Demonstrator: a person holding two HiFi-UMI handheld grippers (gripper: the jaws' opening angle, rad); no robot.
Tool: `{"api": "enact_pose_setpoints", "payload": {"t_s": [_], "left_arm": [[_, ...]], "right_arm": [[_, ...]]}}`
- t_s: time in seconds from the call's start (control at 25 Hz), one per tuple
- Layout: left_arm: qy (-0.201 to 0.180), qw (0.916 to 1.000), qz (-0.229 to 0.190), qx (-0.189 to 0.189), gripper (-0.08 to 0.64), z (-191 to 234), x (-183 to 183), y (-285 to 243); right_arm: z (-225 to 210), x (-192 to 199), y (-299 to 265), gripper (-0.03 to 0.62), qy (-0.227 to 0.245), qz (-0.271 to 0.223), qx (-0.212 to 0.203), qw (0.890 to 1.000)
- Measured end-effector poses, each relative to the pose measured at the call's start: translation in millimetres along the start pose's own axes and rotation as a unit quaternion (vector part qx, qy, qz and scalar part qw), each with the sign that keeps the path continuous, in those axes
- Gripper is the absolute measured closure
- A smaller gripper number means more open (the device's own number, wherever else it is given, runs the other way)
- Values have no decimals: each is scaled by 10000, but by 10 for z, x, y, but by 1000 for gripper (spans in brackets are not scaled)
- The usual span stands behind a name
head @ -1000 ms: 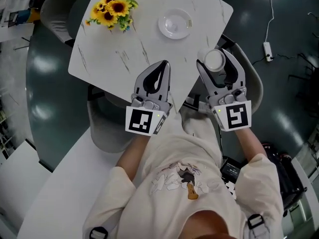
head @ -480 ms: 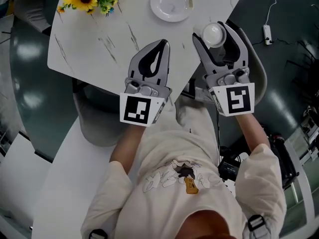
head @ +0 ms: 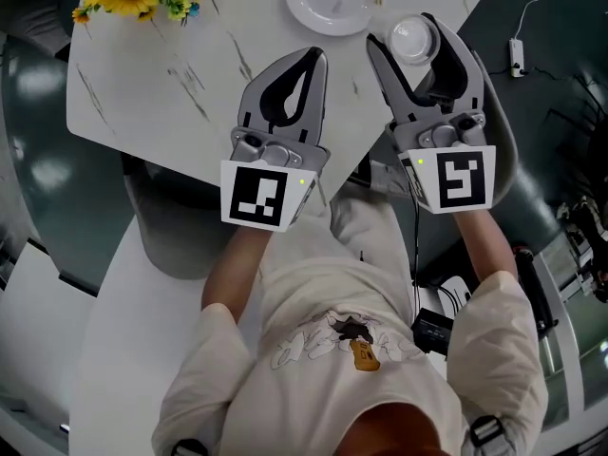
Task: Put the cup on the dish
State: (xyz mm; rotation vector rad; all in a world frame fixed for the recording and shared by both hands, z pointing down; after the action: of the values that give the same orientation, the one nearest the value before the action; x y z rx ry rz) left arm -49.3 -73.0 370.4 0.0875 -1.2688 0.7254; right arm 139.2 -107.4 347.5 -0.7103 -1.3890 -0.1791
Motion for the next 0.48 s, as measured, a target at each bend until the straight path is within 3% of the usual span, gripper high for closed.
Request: {"api": "enact_pose_setpoints", "payload": {"t_s": [0.48], "left_arm": [[200,9989,-98,-407,556,243,227,-227]], "right_arm": [[-75,259,-394,331,55,133,-110,9998]]}}
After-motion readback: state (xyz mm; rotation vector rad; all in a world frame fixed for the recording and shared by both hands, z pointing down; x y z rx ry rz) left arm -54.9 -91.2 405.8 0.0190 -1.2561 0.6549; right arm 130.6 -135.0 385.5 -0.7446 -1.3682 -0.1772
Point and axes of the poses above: the fingertips, and each gripper's own axes: y backward along the fingers, z to its left, x out of its underside, the point moved 10 cm from there along y, backward along the fingers, and after that the axes turned 4 degrees about z, right-handed, at the moved point
